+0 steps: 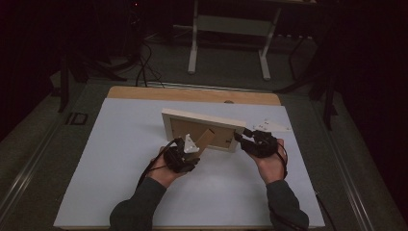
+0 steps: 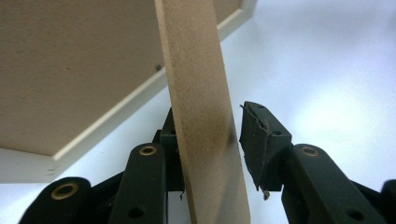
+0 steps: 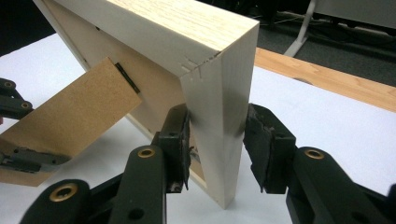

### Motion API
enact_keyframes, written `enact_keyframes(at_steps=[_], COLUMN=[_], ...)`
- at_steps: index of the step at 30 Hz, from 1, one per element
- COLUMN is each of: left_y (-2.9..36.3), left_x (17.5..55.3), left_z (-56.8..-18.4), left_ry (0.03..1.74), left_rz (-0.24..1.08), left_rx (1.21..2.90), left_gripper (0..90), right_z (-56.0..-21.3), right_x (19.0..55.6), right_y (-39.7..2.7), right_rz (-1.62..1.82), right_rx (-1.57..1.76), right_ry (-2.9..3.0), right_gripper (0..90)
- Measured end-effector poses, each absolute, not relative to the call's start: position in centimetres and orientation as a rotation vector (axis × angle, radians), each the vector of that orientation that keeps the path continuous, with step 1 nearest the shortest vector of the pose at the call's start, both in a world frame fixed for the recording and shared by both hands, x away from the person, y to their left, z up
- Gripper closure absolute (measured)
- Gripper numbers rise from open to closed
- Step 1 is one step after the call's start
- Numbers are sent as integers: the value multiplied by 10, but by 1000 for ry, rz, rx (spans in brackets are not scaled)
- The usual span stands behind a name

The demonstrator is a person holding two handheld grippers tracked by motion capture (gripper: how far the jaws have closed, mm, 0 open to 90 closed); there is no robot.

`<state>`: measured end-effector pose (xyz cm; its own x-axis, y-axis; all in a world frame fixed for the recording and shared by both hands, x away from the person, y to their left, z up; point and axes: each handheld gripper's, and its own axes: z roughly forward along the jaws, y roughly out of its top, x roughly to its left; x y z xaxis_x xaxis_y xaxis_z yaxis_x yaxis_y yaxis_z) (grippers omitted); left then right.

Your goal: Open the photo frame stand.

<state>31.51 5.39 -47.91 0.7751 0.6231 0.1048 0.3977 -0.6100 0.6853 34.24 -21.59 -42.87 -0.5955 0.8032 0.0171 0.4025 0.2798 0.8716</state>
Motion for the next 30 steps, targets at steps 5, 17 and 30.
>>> enact_keyframes(at_steps=[5,17,30], left_y=[55,60,65], left_x=[307,294,286], left_z=[-483,-488,-493], left_ry=[745,731,727], left_rz=[422,421,430], left_rx=[2301,2302,2276], left_gripper=[623,618,618], right_z=[-430,-432,-435], right_x=[335,325,321], right_y=[-216,-216,-217], right_rz=[1258,1256,1267], right_rx=[1061,1036,1028], right_ry=[2141,2159,2162], right_gripper=[600,591,586])
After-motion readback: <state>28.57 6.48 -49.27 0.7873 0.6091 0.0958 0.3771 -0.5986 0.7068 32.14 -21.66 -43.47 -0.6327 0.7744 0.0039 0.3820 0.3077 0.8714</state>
